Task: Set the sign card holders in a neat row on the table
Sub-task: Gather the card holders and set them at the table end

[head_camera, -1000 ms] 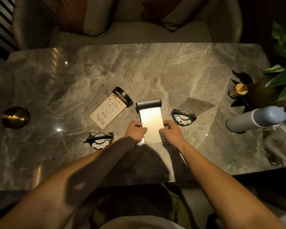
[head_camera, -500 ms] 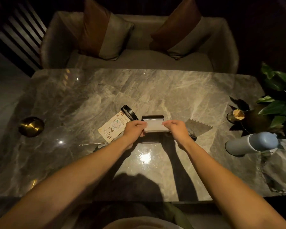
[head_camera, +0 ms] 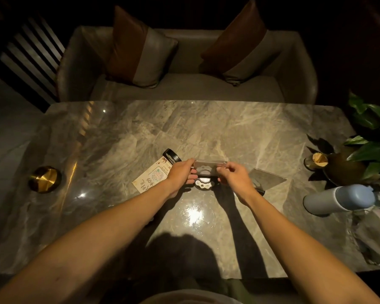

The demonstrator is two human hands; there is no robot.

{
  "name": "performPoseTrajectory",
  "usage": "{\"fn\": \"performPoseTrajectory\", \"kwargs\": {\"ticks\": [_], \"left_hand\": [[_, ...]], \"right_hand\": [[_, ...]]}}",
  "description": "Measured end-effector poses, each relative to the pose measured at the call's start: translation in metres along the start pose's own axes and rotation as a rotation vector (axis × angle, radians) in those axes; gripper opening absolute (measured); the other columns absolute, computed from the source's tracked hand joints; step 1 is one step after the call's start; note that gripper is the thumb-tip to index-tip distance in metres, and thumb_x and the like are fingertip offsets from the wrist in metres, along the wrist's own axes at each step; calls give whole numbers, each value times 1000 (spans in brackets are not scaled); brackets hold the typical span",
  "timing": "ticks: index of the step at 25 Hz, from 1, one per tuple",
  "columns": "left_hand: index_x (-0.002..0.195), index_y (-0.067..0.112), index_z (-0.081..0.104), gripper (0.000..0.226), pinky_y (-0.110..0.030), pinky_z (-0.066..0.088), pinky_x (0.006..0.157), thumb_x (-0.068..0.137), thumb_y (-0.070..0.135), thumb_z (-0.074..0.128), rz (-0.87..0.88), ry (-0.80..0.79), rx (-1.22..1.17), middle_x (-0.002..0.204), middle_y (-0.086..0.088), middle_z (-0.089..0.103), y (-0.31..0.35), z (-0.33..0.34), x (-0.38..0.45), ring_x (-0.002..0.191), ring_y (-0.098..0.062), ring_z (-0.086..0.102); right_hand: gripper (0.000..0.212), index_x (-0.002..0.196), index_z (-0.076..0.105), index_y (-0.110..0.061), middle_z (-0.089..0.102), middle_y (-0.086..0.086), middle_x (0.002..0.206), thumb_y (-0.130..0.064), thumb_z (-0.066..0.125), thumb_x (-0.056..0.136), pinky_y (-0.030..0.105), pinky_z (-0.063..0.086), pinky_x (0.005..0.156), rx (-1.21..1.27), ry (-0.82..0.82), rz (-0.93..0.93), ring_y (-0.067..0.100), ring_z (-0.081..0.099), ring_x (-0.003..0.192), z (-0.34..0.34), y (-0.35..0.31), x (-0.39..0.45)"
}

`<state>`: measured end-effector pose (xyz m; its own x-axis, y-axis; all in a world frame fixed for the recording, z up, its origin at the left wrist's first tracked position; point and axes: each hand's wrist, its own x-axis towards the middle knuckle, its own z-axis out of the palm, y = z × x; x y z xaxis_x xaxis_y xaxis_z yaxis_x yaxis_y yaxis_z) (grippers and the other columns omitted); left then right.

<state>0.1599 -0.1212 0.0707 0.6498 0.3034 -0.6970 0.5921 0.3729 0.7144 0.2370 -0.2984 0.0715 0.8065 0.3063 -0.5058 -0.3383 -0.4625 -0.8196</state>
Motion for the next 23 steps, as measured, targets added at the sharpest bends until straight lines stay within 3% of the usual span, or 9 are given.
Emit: {"fn": "performPoseTrajectory", "kwargs": {"ticks": [2, 6, 9, 11, 14, 16, 18, 20, 23], "left_hand": [[114, 12, 72, 42, -45, 58, 89, 98, 46, 51, -3, -24, 49, 94, -7, 72, 2, -2, 5, 81, -23, 69], [114, 14, 72, 44, -45, 58, 88, 98, 49, 51, -9, -54, 143, 95, -5, 73, 9, -3, 8, 83, -23, 69], [101, 12, 72, 37, -46, 54, 78, 95, 45, 57, -4, -92, 175, 93, -12, 72, 19, -13, 9, 81, -29, 64], [93, 12, 67, 26, -45, 45, 74, 95, 37, 59, 19, -111, 156, 86, -13, 62, 27, -26, 9, 80, -30, 53], [99, 4, 68, 32, -43, 47, 72, 96, 35, 60, 40, -70, 203, 86, -13, 61, 33, -60, 18, 79, -29, 54], [108, -3, 70, 43, -41, 48, 73, 96, 37, 60, 50, -63, 260, 83, -14, 63, 33, -87, 26, 76, -27, 56], [107, 4, 73, 39, -31, 47, 72, 97, 38, 58, 62, -41, 328, 82, -12, 68, 29, -112, 35, 71, -22, 62], [102, 8, 75, 32, -21, 49, 63, 99, 35, 58, 70, -8, 387, 84, -5, 74, 24, -132, 40, 65, -9, 68], [104, 6, 75, 31, -30, 52, 68, 97, 33, 60, 42, 19, 423, 93, -13, 77, 11, -160, 53, 83, -28, 74]], "right_hand": [[11, 91, 72, -9, 74, 18, 95, -19, 68, 92, 50, 59, 86, 14, 18, -12, 34, 71, 91, 3, 1, 2], [10, 100, 70, -7, 74, 19, 95, -13, 63, 96, 47, 58, 81, 43, 69, -8, 22, 68, 77, 7, 3, 0], [15, 107, 64, -12, 74, 13, 95, -16, 66, 93, 45, 60, 81, 44, 78, 66, 24, 72, 81, 14, 9, 1], [16, 99, 59, -18, 70, 7, 92, -23, 71, 89, 42, 57, 77, -56, 90, 182, 25, 69, 83, 22, 17, 2], [15, 75, 64, -13, 65, 5, 72, -19, 69, 87, 31, 47, 62, -116, -77, 284, 19, 60, 66, 42, 19, -8], [12, 79, 66, -8, 62, 9, 71, -16, 69, 87, 28, 47, 57, -76, -188, 308, 16, 59, 58, 65, 13, -16], [10, 89, 67, -8, 64, 6, 71, -17, 70, 91, 22, 48, 52, -21, -189, 328, 10, 62, 53, 88, 6, -16], [12, 89, 64, -10, 68, 4, 67, -19, 71, 91, 26, 48, 56, 46, -190, 343, 13, 62, 56, 112, 1, -10], [18, 95, 62, -11, 77, 15, 83, -21, 74, 87, 38, 46, 65, 183, -206, 414, 26, 60, 72, 148, 1, 0]]}}
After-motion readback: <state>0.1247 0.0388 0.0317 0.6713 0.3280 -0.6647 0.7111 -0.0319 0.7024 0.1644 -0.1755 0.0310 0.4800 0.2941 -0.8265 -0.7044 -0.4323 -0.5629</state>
